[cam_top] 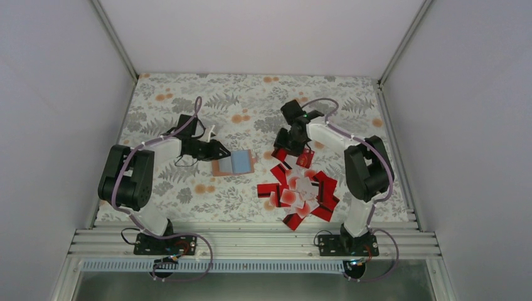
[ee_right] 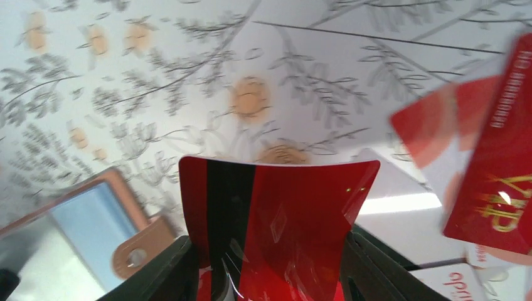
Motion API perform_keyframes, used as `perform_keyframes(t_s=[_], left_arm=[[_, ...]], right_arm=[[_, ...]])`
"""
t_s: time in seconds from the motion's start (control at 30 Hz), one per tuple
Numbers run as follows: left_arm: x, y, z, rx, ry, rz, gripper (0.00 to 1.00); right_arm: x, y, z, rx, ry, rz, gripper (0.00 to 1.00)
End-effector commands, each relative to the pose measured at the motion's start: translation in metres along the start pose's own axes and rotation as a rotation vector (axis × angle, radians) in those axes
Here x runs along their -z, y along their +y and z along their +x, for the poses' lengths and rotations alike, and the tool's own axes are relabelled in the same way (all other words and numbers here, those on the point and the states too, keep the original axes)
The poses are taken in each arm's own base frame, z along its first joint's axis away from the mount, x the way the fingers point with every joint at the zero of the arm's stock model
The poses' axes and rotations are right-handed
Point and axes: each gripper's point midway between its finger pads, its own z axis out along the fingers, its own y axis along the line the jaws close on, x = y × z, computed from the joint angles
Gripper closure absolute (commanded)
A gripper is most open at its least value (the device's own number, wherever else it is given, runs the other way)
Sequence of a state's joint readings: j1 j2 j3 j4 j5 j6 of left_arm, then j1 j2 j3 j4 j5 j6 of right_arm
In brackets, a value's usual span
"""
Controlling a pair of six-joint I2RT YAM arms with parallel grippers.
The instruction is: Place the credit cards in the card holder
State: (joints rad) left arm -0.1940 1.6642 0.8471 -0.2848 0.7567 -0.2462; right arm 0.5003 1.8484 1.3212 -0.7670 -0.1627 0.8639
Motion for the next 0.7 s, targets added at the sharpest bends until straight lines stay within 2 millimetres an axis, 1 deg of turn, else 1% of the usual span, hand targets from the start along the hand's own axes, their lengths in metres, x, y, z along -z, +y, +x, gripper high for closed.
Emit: perform_keyframes(t_s=[0.0, 0.1, 0.33, 0.4, 0.5, 0.67], left_arm=[[-0.002, -0.018, -0.006, -0.075, -0.014, 0.106, 0.73], [-0.003, -0.021, -0.005, -0.083, -0.012, 0.139, 0.72], [-0.006, -0.025, 0.001, -0.097, 0.005, 0.189, 0.72], [-0.006, -0.026, 0.003, -0.098, 0.008, 0.203, 0.69], [-0.004, -0.027, 0.005, -0.082, 0.001, 0.235, 0.68], [0.0, -0.033, 0.008, -0.064, -0.013, 0.29, 0.65]], right_arm=[[0.009, 0.048, 0.0, 0.147, -0.008, -0.117, 0.47], [0.011, 0.073, 0.003, 0.217, -0.006, -0.165, 0.47], [0.014, 0.122, 0.011, 0.349, -0.012, -0.308, 0.48], [0.013, 0.134, 0.015, 0.381, -0.004, -0.343, 0.48], [0.009, 0.148, 0.022, 0.43, 0.023, -0.38, 0.47], [0.0, 0.16, 0.036, 0.483, 0.062, -0.414, 0.47]])
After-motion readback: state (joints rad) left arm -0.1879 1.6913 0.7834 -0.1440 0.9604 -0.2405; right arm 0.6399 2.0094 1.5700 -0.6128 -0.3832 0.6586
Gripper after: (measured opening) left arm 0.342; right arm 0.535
